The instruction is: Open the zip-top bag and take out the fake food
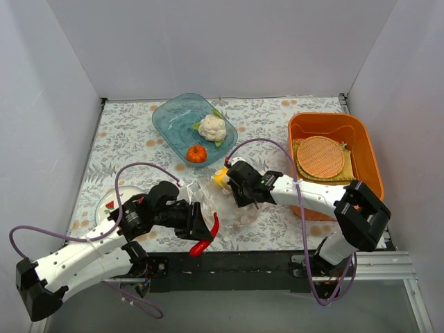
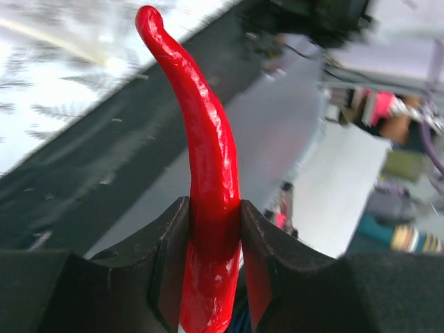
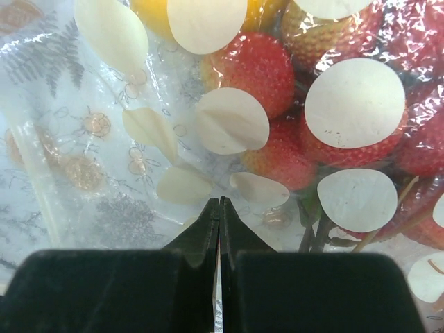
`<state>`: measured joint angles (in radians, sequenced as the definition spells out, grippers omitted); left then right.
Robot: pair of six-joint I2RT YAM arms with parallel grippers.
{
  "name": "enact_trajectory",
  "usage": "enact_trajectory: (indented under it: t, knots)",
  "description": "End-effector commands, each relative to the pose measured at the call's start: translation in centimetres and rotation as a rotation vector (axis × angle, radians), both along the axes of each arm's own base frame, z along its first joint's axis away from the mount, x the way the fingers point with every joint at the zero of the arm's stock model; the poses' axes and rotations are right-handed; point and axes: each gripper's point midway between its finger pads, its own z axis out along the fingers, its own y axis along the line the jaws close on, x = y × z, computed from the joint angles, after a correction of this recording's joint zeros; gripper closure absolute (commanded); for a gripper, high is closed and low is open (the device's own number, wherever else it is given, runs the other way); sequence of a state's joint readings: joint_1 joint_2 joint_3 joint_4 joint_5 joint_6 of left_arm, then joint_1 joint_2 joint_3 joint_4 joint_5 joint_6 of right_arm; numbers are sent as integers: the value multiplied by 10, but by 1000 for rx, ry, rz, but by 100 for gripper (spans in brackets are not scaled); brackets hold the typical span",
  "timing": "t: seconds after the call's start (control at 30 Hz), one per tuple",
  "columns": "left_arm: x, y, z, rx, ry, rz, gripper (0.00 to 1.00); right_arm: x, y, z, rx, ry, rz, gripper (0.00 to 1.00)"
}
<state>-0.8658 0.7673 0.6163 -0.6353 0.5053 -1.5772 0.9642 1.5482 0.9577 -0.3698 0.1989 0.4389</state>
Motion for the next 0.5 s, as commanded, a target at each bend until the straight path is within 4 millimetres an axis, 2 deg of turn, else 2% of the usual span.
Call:
enact_trajectory:
  t: [0.0, 0.03, 0.07, 0.1, 0.17, 0.2, 0.23, 0.3, 0.33, 0.37, 0.43, 0.47]
  knots:
    - [-21, -10, 69, -239, -85, -167, 87, 7, 12, 29, 62, -47, 15, 99]
    - [-15, -13, 78, -259, -120, -154, 85, 8, 11, 32, 65, -52, 14, 99]
    - [1, -17, 97, -268, -205, -94, 85, 8, 11, 33, 66, -55, 14, 99]
    - [14, -21, 100, -246, -233, -52, 83, 8, 11, 34, 69, -57, 11, 99]
    - [45, -29, 125, -252, -335, 51, 82, 9, 11, 40, 79, -67, 7, 99]
    - [54, -33, 132, -263, -358, 72, 82, 10, 11, 43, 85, -74, 5, 99]
    - [69, -42, 130, -244, -363, 101, 82, 10, 10, 48, 87, -79, 3, 99]
    - [103, -42, 140, -214, -424, 197, 83, 10, 9, 52, 89, -88, -1, 99]
    - [125, -45, 129, -166, -412, 244, 84, 9, 8, 56, 91, -92, 0, 99]
    - [151, -36, 129, -151, -426, 319, 86, 11, 7, 60, 94, -102, -8, 99]
    - [190, -29, 121, -134, -420, 402, 87, 12, 4, 70, 106, -121, -16, 99]
    - [219, -13, 116, -123, -414, 476, 87, 13, 4, 73, 112, -130, -23, 98]
